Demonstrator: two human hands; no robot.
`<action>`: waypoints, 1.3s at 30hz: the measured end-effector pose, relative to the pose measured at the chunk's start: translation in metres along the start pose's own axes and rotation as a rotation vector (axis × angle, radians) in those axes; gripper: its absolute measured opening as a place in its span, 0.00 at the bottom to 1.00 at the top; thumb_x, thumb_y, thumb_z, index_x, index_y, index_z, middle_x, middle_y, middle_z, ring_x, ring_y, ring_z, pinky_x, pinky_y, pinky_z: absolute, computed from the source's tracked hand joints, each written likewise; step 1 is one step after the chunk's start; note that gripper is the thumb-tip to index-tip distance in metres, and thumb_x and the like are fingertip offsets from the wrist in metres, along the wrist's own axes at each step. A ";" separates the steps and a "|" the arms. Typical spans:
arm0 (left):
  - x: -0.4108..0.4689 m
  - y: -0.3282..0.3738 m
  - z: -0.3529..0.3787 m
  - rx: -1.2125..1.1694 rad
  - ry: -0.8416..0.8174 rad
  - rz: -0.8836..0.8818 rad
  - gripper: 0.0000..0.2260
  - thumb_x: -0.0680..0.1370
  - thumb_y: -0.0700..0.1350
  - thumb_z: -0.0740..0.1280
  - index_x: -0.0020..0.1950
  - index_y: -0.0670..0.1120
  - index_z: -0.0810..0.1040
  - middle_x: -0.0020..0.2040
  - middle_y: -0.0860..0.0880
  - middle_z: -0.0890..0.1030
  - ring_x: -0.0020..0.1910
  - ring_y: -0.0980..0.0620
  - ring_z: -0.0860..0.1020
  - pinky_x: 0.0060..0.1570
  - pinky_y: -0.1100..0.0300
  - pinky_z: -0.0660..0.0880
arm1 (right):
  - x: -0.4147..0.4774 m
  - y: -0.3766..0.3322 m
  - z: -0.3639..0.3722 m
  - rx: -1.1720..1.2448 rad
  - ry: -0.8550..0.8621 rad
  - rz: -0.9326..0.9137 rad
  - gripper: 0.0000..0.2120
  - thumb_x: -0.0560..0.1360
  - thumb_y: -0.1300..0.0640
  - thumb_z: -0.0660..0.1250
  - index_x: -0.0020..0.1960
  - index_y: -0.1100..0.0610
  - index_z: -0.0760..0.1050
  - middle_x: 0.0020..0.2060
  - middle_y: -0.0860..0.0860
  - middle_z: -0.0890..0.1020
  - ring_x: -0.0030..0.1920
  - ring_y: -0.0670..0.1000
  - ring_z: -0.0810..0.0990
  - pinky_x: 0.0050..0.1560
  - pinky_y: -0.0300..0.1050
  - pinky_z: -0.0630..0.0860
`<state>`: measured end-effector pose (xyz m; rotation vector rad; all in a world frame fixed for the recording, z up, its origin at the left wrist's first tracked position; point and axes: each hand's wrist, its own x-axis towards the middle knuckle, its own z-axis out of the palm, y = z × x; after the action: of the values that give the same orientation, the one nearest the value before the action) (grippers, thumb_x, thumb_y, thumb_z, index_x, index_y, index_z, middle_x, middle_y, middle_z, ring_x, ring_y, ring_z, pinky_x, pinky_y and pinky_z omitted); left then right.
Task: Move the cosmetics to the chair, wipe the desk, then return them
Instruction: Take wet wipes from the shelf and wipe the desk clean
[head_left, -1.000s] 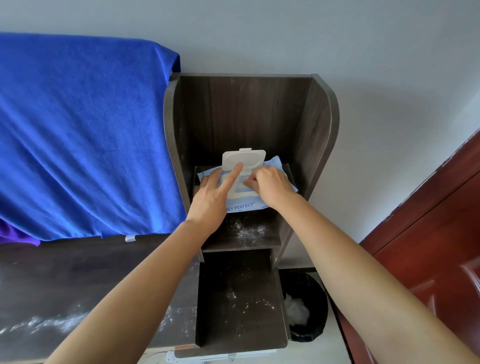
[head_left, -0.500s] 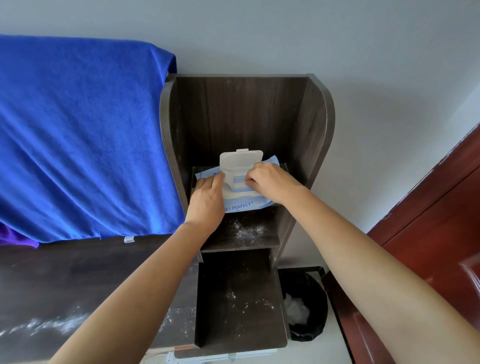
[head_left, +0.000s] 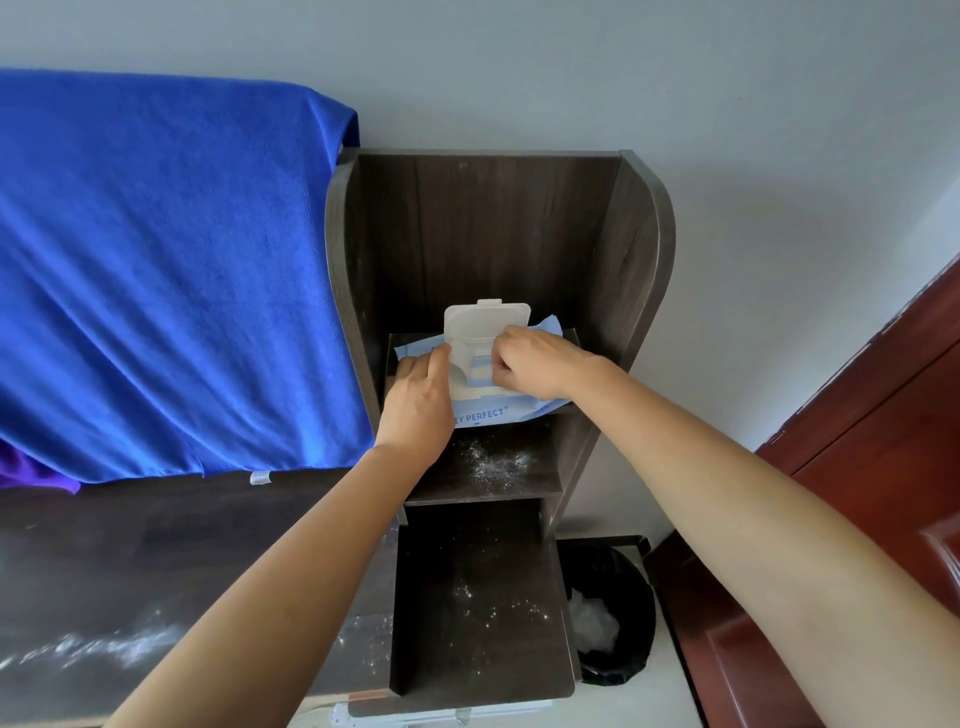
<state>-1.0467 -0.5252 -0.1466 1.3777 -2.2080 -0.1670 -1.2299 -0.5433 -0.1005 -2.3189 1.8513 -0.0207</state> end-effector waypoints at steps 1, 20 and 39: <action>0.000 0.000 0.000 -0.002 -0.002 -0.003 0.28 0.69 0.26 0.67 0.69 0.34 0.70 0.56 0.35 0.78 0.55 0.34 0.75 0.50 0.44 0.74 | 0.000 0.001 0.001 0.037 0.003 0.010 0.08 0.80 0.57 0.60 0.43 0.59 0.70 0.41 0.54 0.72 0.35 0.50 0.71 0.33 0.44 0.65; 0.000 -0.005 0.000 0.020 -0.038 0.054 0.37 0.71 0.28 0.65 0.78 0.44 0.61 0.65 0.39 0.74 0.60 0.36 0.72 0.55 0.43 0.73 | -0.010 0.016 0.021 0.163 0.247 -0.049 0.09 0.79 0.54 0.67 0.50 0.57 0.84 0.49 0.51 0.80 0.47 0.49 0.78 0.41 0.36 0.70; 0.000 -0.011 -0.001 0.080 -0.062 0.092 0.32 0.70 0.27 0.65 0.74 0.36 0.65 0.66 0.38 0.76 0.60 0.36 0.73 0.50 0.44 0.71 | -0.002 0.008 0.013 0.251 0.049 0.007 0.12 0.76 0.57 0.63 0.40 0.64 0.75 0.38 0.61 0.77 0.34 0.51 0.70 0.35 0.49 0.69</action>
<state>-1.0374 -0.5298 -0.1500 1.3258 -2.3471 -0.0896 -1.2366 -0.5410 -0.1141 -2.1587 1.7639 -0.2938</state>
